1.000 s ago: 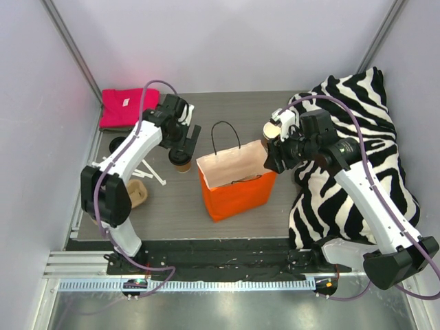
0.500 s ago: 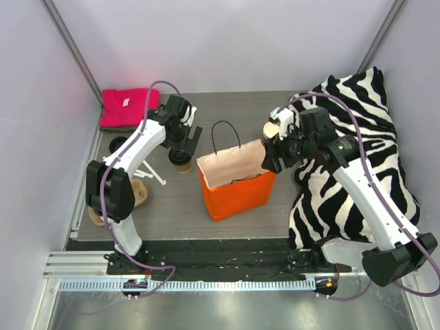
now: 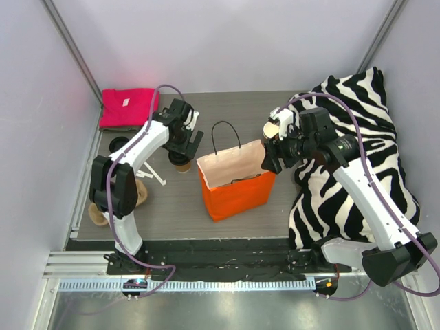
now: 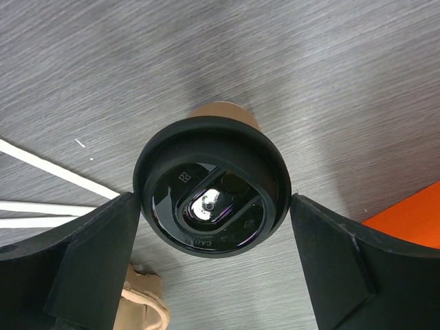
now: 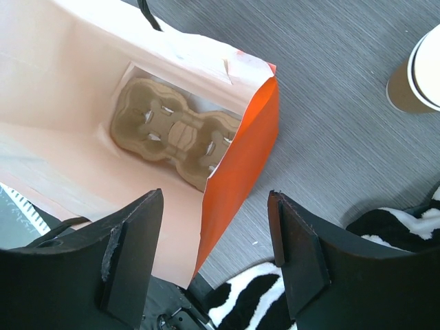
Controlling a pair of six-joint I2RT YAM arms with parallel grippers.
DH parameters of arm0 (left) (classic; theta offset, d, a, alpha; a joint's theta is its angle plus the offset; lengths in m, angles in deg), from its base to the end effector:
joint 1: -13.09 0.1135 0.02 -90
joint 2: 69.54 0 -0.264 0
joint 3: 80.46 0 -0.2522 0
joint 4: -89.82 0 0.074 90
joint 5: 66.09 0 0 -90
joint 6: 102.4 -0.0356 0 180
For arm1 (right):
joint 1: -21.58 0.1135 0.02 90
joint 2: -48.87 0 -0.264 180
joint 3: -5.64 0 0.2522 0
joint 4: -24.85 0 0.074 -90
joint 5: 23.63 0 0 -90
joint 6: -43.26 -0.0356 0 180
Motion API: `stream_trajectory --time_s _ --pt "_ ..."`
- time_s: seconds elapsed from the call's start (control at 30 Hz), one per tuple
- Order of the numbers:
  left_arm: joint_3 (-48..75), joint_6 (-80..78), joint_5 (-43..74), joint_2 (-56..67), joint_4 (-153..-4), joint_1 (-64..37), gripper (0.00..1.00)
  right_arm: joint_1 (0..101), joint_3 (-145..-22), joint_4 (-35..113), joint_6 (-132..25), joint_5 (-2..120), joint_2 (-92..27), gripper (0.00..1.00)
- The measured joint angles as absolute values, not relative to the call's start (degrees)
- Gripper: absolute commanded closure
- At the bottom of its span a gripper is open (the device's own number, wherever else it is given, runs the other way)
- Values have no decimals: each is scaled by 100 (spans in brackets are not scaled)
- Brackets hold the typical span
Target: Pack the takeout coffee
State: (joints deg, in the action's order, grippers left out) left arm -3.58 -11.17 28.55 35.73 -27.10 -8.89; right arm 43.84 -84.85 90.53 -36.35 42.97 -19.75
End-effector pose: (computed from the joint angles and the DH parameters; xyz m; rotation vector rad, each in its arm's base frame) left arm 0.3603 -0.1423 0.2593 0.4630 2.6623 -0.0121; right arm 0.2119 0.1020 0.3794 -0.8484 2.1679 0.5799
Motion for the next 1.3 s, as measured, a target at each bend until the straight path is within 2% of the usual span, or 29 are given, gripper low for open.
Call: stream_trajectory --time_s 0.2,0.3,0.53,0.83,1.3 --pt "-288 -1141 2824 3573 -2761 -889 18 4384 -8485 9059 -3635 4265 -1979 30" --pt "-288 -1145 2772 3573 -2787 -884 20 4384 -8487 9068 -3635 4252 -1981 30" --pt "-291 -1145 2726 3573 -2785 -869 13 4384 -8522 9090 -3615 4212 -2008 30" --pt "-304 -1158 2691 3573 -2732 -863 9 4384 -8537 9090 -3593 4144 -2014 29" --pt "-313 -1193 2656 3573 -2730 -863 14 4384 -8537 9092 -3545 4092 -2014 29"
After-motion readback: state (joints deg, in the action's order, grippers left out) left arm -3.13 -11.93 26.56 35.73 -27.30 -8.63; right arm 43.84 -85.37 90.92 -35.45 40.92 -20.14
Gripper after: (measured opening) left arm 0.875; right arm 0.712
